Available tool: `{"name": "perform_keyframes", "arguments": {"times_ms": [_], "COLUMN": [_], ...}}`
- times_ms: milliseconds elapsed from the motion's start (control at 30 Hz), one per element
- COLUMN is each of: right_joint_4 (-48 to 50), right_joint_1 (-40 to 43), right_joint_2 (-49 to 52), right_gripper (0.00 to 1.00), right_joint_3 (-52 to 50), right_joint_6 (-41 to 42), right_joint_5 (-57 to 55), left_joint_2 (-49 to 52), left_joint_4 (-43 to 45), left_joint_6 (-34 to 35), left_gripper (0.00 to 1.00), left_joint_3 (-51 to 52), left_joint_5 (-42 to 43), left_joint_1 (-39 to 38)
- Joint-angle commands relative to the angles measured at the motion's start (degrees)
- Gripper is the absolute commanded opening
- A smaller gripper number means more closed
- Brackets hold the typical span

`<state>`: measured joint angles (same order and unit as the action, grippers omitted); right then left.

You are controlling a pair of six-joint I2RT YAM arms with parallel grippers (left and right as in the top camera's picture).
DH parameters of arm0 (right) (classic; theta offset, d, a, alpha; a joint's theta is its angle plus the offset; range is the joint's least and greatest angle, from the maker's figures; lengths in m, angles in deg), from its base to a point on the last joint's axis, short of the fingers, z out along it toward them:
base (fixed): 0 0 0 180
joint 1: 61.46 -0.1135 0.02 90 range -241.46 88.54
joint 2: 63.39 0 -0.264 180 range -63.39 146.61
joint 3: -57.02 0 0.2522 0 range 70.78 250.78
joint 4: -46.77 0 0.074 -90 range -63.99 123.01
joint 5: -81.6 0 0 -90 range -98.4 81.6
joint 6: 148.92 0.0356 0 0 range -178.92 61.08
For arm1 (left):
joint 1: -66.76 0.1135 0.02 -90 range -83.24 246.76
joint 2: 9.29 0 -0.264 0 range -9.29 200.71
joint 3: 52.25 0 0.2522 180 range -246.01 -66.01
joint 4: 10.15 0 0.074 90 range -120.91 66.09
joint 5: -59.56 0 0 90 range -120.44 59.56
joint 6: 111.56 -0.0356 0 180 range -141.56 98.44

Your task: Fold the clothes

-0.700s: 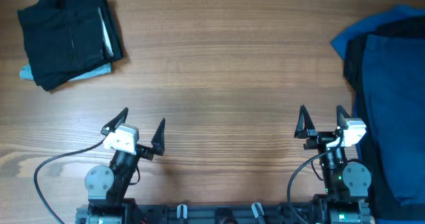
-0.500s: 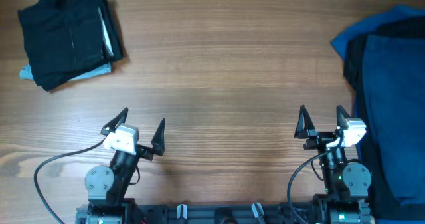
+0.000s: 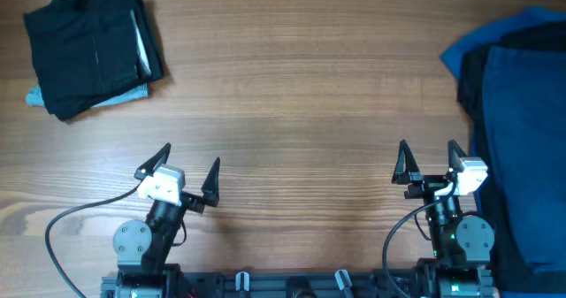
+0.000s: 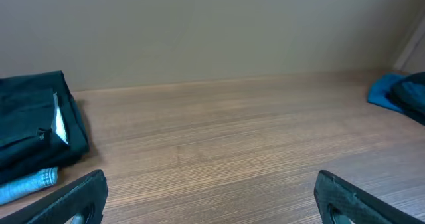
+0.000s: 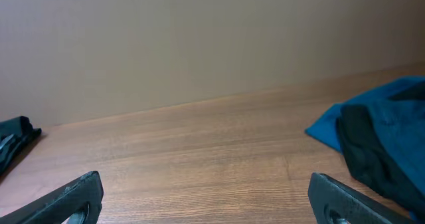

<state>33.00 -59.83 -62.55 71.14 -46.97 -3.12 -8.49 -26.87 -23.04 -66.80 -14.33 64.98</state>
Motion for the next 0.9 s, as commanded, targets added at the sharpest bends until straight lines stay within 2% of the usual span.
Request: {"name": "perform_keyframes", "arguments": {"times_ms": [0,667,700,733,767,867], "right_joint_4": [0.2,0.3,1.5,0.4,0.8,0.9], "right_joint_1": [-0.3,-0.3,-0.3,-0.3,-0.3,-0.3], "right_joint_2": [-0.2,-0.2,-0.2,-0.2,0.0,0.2], "right_gripper": [1.00,1.00,1.00,1.00,1.00,1.00], "right_joint_3": [-0.1,-0.1,-0.1,-0.1,-0.1,-0.1], "right_joint_6": [0.7,0.8,6.1,17.6,32.7,50.2], "right_joint_5": [-0.8,-0.8,0.1,3.3,5.7,6.7], "left_joint_2": [-0.3,-0.3,-0.3,-0.3,-0.3,-0.3], "left_joint_4": [0.0,0.0,0.0,0.0,0.0,0.0], "left_joint_6": [-1.3,-1.3,-1.3,-1.3,-1.3,-1.3], "left_gripper": [1.00,1.00,1.00,1.00,1.00,1.00], "left_joint_3": [0.5,0.5,0.5,0.5,0.5,0.5], "left_joint_5": [-0.8,-0.8,-0.8,-0.8,-0.8,-0.8], "left_joint_1": [-0.3,-0.3,-0.3,-0.3,-0.3,-0.3]}}
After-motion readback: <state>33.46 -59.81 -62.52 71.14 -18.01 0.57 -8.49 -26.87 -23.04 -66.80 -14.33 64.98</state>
